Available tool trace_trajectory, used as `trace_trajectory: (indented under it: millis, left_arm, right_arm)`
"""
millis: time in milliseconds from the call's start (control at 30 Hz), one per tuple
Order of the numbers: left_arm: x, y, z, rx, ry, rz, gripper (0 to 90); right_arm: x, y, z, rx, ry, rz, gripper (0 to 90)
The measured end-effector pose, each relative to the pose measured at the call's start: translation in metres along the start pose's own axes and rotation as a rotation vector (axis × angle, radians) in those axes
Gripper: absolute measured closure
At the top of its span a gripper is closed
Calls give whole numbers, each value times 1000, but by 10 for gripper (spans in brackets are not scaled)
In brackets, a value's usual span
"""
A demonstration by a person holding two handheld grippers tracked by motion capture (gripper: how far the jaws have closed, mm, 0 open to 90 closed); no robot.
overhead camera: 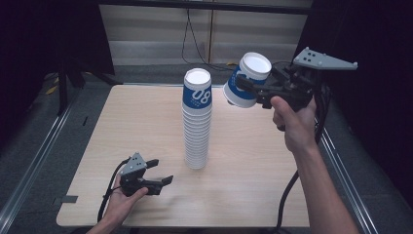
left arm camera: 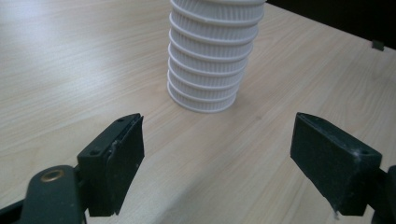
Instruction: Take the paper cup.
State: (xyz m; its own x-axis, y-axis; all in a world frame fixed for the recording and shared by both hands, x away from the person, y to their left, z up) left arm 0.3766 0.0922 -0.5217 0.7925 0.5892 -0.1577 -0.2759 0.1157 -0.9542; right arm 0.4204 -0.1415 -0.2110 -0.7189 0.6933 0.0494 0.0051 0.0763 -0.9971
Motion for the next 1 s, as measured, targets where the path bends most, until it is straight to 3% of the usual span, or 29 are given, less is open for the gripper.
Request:
trace_trajectory:
  millis: [167, 200, 300, 500, 700, 800, 900, 933, 1000]
  left_arm:
    - [-4, -5, -2, -6, 12, 1, 176]
    - [-6, -7, -2, -4, 26, 9, 175]
    - [-8, -14, 1, -19, 22, -40, 176]
    - [-14, -19, 4, -19, 51, -54, 228]
    - [-21, -33, -5, -35, 87, -51, 211]
    - [-27, -45, -13, -42, 121, -51, 204]
    - [-24, -56, -13, -75, 114, -41, 206]
    - [-21, -64, -13, -87, 112, -25, 202]
    - [-20, -66, -13, -89, 108, -20, 189]
  right_arm:
    - [1, 26, 6, 30, -8, -9, 267]
    - [2, 38, 6, 48, -14, -20, 267]
    - [4, 54, 7, 66, -19, -31, 267]
    - [4, 76, 13, 100, -16, -36, 269]
    - [11, 107, 17, 149, -38, -28, 271]
    - [14, 122, 21, 165, -40, -48, 271]
    - [15, 132, 22, 176, -46, -63, 271]
    - [18, 144, 24, 189, -51, -72, 271]
    - [18, 148, 24, 191, -53, -79, 271]
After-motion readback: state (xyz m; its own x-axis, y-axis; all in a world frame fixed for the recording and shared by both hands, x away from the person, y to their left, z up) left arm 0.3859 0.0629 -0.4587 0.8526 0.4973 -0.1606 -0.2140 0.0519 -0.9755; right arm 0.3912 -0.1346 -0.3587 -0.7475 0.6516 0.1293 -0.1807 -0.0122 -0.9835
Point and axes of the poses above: each handheld gripper's, and its own axes: z roughly backward along the jaws, y roughly out of its underside, x roughly to its left, the point moved 10 cm from there along -z, roughly forward along the jaws, and after that the axes turned 11 degrees about -x, right-handed, at the moved point
